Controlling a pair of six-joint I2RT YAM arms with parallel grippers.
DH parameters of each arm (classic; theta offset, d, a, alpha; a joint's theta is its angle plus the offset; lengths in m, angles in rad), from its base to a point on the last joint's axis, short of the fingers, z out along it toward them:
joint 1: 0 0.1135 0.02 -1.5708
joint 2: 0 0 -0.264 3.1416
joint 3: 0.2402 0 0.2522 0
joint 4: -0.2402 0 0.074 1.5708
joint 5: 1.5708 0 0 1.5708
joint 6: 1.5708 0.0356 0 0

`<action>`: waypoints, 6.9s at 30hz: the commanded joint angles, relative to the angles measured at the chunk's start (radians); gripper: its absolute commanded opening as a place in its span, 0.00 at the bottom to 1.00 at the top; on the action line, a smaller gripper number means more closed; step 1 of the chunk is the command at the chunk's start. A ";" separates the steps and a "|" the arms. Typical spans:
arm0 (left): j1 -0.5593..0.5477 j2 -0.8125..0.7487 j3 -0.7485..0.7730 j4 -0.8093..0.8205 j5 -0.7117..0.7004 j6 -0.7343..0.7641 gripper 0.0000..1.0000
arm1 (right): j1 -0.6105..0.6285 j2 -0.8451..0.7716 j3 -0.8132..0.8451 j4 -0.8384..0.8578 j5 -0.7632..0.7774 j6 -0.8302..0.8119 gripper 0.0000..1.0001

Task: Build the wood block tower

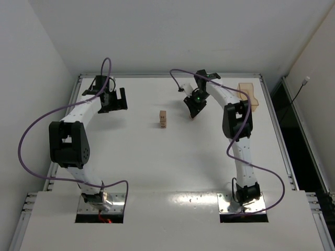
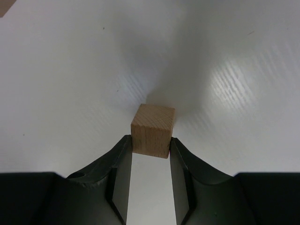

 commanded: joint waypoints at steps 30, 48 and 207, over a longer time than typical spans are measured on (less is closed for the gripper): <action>0.008 -0.002 0.002 0.020 -0.007 0.012 1.00 | -0.045 -0.357 -0.404 0.446 -0.083 0.139 0.74; 0.008 -0.002 -0.007 0.030 -0.007 0.012 1.00 | -0.034 -0.695 -1.018 1.048 0.033 0.524 0.63; 0.008 0.034 0.032 0.020 0.022 0.003 1.00 | 0.291 -0.120 0.249 -0.074 -0.232 -0.320 0.00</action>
